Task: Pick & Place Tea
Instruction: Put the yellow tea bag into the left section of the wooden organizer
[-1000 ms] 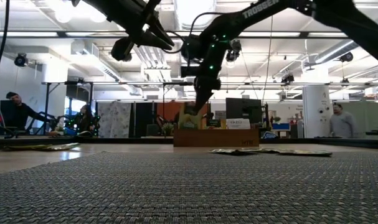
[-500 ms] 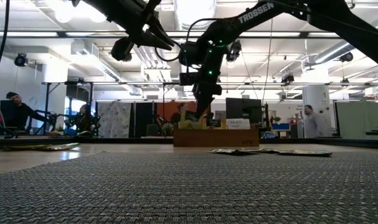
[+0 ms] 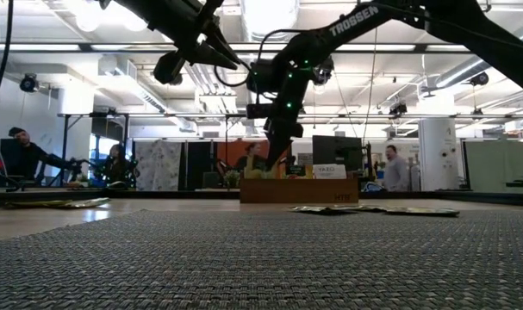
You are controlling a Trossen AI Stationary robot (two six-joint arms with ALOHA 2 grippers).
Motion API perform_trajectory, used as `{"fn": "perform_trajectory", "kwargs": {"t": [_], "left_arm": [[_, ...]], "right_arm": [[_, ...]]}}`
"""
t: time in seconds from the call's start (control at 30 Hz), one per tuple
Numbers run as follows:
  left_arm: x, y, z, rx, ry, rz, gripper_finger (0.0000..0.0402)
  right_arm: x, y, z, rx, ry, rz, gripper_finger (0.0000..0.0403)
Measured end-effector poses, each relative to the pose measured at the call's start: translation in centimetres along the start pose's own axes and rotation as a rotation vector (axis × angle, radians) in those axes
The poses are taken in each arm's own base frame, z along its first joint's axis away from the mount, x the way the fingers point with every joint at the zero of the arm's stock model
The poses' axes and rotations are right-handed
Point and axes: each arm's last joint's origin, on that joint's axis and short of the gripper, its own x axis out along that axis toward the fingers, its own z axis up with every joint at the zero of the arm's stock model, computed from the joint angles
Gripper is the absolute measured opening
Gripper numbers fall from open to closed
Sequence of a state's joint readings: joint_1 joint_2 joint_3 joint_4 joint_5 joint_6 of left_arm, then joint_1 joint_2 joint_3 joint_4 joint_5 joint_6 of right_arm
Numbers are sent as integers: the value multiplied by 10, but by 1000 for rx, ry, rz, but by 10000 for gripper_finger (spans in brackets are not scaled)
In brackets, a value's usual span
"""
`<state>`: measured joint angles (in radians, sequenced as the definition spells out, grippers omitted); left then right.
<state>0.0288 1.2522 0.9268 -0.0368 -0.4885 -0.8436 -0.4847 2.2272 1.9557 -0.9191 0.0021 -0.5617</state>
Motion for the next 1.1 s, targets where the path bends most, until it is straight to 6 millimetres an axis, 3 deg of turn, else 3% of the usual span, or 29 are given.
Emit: {"fn": "perform_trajectory", "kwargs": {"t": [0.3, 0.5, 0.83, 0.97, 1.1], "left_arm": [[0, 0, 0, 2, 0, 0, 39], [0, 0, 0, 6, 3, 4, 39], [-4, 6, -4, 43, 54, 56, 39], [-17, 15, -9, 109, 151, 125, 39], [-37, 35, -21, 143, 318, 321, 39]], "right_arm": [[9, 3, 0, 2, 2, -61, 10], [5, 0, 4, 62, -8, -110, 47], [-17, -2, 11, 69, -62, -129, 111], [-30, 1, 10, 82, -112, -35, 125], [-51, 5, 11, 111, -173, 54, 129]]}}
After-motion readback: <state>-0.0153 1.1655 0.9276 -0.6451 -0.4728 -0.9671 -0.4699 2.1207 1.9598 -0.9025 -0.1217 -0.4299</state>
